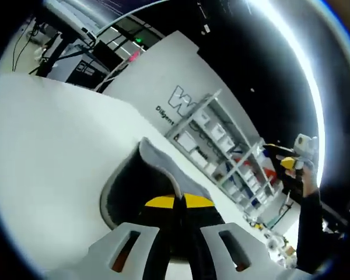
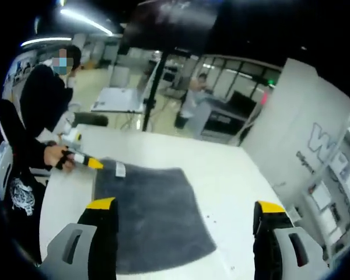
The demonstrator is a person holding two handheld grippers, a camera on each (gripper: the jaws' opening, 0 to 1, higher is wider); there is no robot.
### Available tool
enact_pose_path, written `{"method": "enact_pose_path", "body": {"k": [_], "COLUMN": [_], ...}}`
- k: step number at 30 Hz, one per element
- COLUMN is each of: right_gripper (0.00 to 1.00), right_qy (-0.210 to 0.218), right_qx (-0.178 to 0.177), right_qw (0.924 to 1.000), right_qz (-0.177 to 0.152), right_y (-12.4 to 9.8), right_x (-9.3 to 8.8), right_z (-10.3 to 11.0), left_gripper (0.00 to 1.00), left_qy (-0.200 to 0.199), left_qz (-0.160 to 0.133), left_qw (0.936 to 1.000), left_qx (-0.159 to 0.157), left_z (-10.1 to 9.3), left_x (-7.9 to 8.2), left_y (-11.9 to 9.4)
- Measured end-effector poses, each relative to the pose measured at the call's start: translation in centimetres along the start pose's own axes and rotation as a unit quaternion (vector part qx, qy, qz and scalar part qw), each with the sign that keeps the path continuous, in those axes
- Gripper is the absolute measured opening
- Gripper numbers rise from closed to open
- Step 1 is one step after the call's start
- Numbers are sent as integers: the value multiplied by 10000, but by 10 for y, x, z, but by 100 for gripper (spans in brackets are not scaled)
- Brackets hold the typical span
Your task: Open the folded towel by lifting each exposed corner and separating the folded layers until the towel lies flat within the target outline without major curled edges
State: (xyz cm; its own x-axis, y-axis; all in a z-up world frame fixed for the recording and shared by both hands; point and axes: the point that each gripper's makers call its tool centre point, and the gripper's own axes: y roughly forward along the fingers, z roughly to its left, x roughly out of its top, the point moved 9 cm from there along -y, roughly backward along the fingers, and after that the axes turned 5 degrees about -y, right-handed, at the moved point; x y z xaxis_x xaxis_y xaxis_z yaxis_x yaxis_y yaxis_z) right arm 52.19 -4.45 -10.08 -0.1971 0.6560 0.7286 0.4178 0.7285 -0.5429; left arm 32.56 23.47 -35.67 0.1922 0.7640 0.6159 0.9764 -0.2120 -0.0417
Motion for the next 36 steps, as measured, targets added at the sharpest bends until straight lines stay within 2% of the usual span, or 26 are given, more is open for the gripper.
{"method": "enact_pose_path", "body": {"k": [9, 18, 23, 26, 32, 36], "right_gripper": [96, 95, 95, 95, 95, 95], "right_qy": [-311, -407, -676, -999, -1083, -1169], "right_qx": [343, 387, 467, 575, 811, 950], "right_qw": [9988, 9974, 9948, 9912, 9883, 9842], "right_qz": [153, 455, 599, 648, 706, 928], "right_y": [19, 39, 49, 58, 80, 95], "right_x": [48, 73, 92, 106, 123, 131], "right_z": [-20, -52, -65, -72, -80, -89], "left_gripper": [2, 2, 2, 2, 2, 2], "left_qy": [-243, -430, -536, -574, -676, -711], "left_qz": [52, -43, -75, -75, -41, -63], "left_qw": [9997, 9991, 9985, 9983, 9977, 9974], "left_qx": [-82, -14, -60, -71, -96, -103], "left_z": [-2, -4, -5, -4, -5, -8], "left_x": [0, 1, 4, 5, 2, 2], "left_y": [4, 7, 9, 8, 6, 5]}}
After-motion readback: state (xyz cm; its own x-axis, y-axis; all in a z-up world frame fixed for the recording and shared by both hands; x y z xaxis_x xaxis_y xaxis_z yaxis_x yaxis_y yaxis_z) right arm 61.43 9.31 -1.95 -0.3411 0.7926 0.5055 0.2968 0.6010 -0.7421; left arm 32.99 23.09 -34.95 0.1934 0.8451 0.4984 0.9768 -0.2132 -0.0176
